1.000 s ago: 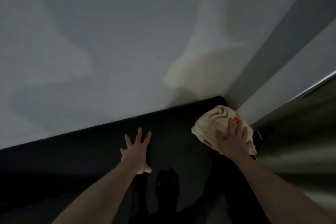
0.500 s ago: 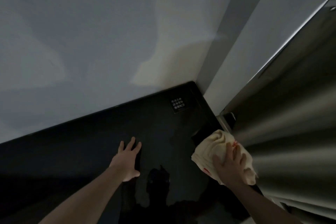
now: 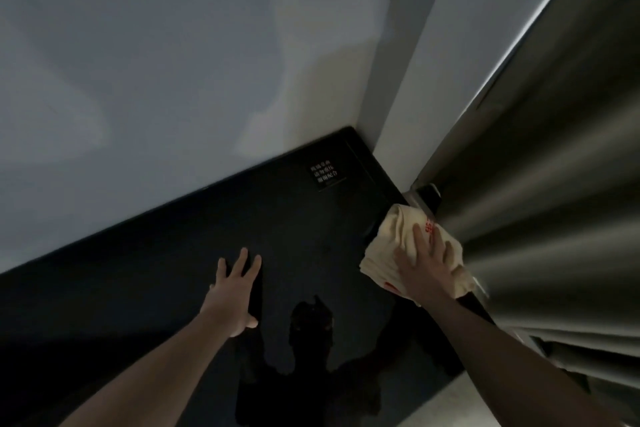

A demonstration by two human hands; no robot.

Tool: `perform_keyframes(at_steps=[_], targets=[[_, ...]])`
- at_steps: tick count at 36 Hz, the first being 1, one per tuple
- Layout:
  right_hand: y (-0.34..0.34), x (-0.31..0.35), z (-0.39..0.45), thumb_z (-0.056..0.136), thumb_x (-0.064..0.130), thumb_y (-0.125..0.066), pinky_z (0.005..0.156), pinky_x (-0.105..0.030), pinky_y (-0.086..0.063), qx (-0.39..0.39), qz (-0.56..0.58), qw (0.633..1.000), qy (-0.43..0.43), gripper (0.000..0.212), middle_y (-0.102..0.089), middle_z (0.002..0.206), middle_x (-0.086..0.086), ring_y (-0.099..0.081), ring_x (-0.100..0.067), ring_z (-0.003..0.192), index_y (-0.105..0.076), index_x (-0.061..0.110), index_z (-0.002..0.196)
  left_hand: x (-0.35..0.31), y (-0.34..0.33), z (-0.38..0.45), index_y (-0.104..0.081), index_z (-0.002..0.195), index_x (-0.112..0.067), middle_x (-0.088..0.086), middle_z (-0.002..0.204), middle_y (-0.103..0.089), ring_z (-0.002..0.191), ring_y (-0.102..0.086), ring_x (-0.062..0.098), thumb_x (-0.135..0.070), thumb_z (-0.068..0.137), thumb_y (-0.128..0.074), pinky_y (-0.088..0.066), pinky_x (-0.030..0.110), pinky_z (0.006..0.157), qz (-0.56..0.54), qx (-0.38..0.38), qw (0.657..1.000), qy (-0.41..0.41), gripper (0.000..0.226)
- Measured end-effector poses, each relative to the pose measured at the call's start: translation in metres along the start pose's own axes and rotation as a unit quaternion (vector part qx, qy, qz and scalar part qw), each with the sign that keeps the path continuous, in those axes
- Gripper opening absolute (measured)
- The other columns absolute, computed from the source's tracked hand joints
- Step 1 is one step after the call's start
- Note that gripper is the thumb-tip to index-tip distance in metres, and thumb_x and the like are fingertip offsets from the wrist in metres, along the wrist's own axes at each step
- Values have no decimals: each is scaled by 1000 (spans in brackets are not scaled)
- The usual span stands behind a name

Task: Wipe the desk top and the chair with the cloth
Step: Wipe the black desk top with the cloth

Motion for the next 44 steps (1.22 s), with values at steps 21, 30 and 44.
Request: perform_keyframes(at_steps=[21,30,44], targets=[[-116,46,-219,95,75,-15,111,-73,17,59,70,986,-136,75,30,166,-3,37,-39,147,14,46,158,144,-95,-126,-4,163,-32,-8,169,12,156,8,28,-35,103,-53,-14,43,127,-13,-43,997,-63,78],[-211,123,-347,92,76,-21,106,-83,8,155,51,980,-116,77,34,165,4,51,-41,136,0,46,160,256,-148,-204,1,163,-28,-2,168,20,156,7,35,-39,97,-64,-19,49,126,26,8,999,-43,94],[-161,166,-344,100,67,-30,109,-84,-2,141,62,978,-143,55,37,162,0,39,-47,143,3,61,144,282,-155,-190,20,156,-41,-12,157,42,151,23,41,-28,84,-81,-24,61,119,34,39,998,-37,124]])
Point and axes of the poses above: each hand's wrist, its own z-axis towards the middle knuckle, its own y-axis out of the back of the hand, x = y × z, the point moved 7 cm from there along z, towards the middle knuckle
